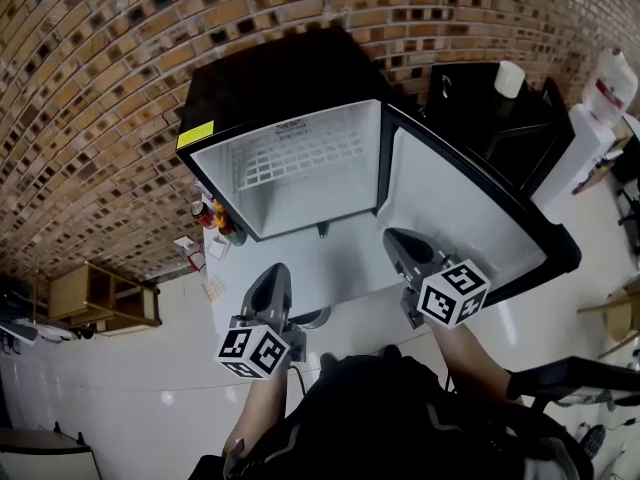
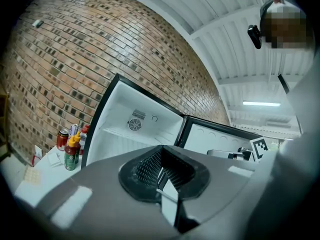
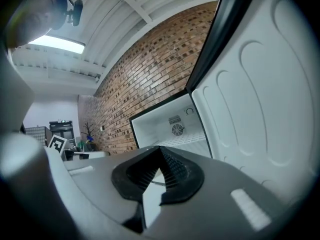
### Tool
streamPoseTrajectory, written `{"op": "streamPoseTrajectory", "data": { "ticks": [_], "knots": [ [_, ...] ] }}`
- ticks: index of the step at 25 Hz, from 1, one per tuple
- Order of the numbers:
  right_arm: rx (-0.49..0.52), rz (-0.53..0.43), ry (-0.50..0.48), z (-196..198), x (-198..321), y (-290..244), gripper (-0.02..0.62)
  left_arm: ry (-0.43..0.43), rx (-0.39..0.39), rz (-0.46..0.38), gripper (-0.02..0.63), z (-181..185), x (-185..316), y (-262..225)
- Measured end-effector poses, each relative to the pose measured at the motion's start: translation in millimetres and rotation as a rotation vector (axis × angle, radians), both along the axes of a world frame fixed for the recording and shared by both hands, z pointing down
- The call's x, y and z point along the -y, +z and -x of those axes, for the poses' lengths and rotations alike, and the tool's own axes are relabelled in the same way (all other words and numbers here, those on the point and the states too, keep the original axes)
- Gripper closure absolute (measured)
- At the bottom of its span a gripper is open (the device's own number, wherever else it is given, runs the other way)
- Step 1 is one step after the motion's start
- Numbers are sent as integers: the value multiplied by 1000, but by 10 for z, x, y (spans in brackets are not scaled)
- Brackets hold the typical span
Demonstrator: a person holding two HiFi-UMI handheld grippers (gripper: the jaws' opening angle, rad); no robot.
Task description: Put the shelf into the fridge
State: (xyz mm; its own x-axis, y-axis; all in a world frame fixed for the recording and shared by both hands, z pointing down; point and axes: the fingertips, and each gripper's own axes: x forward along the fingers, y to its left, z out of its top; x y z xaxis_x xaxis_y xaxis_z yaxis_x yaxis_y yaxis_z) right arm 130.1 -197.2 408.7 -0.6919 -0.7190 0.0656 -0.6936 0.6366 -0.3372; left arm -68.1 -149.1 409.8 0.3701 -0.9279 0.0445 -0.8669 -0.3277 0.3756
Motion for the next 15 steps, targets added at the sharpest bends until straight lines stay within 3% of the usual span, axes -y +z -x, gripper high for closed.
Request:
{"op": "streamPoseTrajectory", "data": {
  "ticks": [15],
  "knots": [
    [30, 47, -9, 76, 92, 98, 589, 0, 1, -2, 606, 37, 60, -8]
  ]
}}
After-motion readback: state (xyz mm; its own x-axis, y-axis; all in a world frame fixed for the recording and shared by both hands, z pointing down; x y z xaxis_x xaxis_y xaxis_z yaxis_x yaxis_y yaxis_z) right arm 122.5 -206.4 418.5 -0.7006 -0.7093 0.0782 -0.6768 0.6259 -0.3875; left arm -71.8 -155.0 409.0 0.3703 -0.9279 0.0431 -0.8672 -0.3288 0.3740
